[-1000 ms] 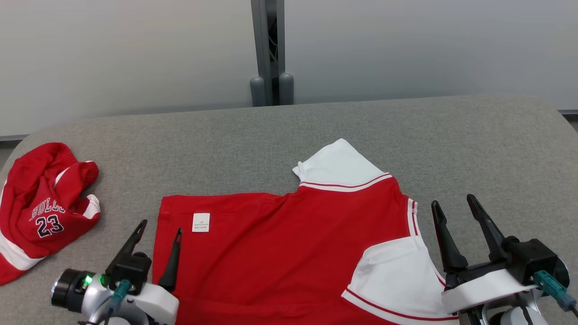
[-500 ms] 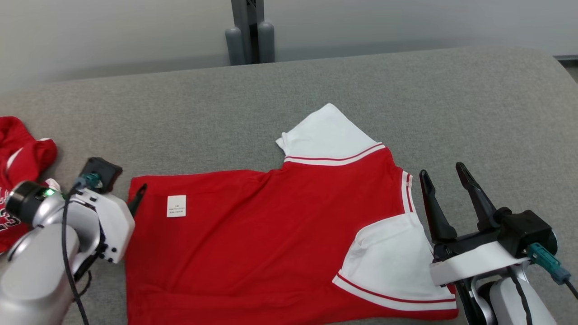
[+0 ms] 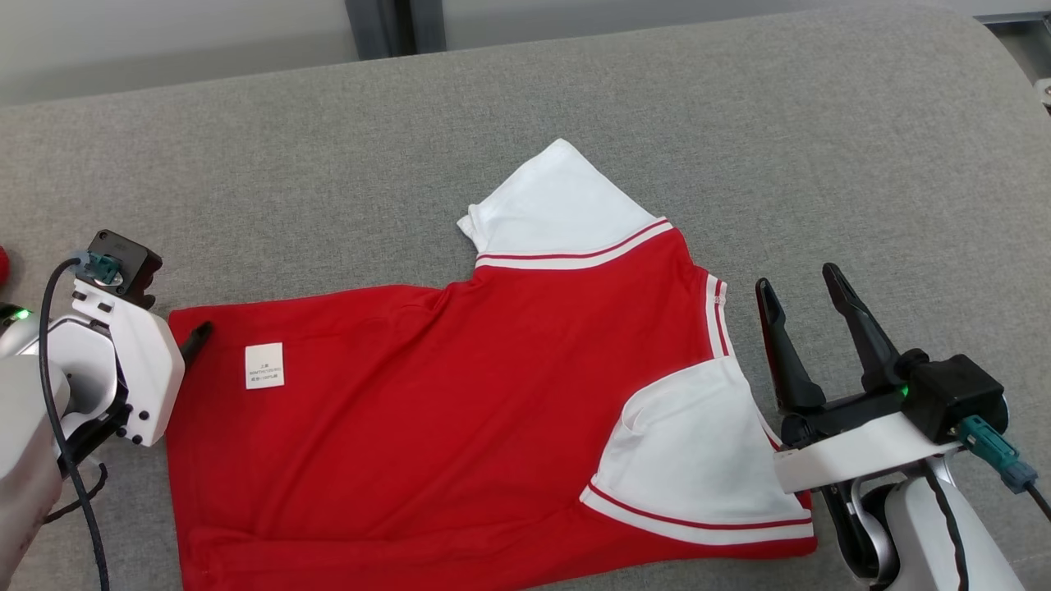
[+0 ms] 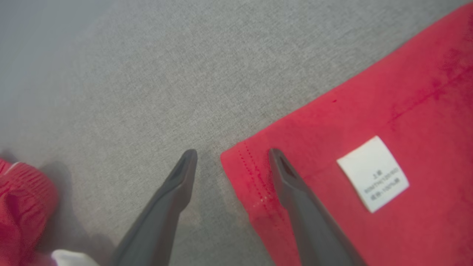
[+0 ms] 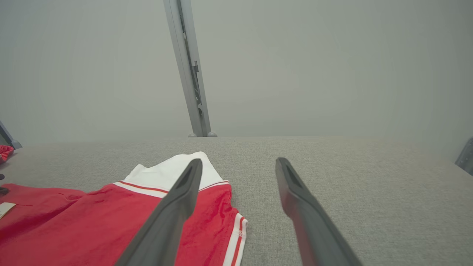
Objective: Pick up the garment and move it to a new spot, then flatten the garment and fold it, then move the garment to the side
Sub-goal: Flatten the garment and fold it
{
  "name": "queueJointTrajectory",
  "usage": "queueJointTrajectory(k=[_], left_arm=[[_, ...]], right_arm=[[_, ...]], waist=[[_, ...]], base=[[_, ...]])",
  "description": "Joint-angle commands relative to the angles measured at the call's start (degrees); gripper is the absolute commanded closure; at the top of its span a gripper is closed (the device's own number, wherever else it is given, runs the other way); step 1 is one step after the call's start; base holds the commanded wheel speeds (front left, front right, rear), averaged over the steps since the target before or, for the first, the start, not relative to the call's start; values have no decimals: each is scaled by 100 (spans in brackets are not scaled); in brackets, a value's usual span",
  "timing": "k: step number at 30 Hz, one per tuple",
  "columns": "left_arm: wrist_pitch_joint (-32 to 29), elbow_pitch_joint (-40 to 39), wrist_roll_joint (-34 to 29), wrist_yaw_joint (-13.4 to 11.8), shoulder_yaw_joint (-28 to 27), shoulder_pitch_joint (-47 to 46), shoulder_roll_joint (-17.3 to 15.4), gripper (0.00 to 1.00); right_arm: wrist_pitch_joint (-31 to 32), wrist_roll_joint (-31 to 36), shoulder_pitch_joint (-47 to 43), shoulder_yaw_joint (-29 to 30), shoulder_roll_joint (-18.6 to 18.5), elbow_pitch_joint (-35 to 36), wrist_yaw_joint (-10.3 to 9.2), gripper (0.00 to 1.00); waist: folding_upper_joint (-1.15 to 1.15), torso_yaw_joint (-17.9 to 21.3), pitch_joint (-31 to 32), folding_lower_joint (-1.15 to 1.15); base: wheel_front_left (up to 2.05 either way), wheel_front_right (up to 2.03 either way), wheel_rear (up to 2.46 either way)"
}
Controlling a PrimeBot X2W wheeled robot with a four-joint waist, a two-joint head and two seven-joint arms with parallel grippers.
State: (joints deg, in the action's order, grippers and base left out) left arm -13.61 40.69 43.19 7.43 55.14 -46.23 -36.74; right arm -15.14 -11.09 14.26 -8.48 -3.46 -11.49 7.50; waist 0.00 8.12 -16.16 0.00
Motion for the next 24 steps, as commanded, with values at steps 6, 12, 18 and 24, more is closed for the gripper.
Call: queueJointTrajectory(k=[6, 12, 18, 24], left_arm=[[-88, -31, 508, 5, 541, -252, -121, 25], [35, -29, 877, 6, 953, -439, -125, 100], [356, -9, 1034, 6, 1272, -606, 0, 100], [765, 60, 1020, 6, 1541, -895, 272, 100]], right_arm=[[-8, -49, 86, 11, -7, -11, -2, 0], [-8, -4, 104, 80, -11, -92, -2, 0], [-7, -76, 360, -54, -223, -314, -2, 0], [85, -887, 1613, -767, -702, -1682, -2, 0]], waist=[[0, 29, -56, 0], [0, -61, -60, 0], [0, -277, -101, 0], [0, -681, -302, 0]], base=[[0, 0, 0], [0, 0, 0], [0, 0, 0], [0, 0, 0]])
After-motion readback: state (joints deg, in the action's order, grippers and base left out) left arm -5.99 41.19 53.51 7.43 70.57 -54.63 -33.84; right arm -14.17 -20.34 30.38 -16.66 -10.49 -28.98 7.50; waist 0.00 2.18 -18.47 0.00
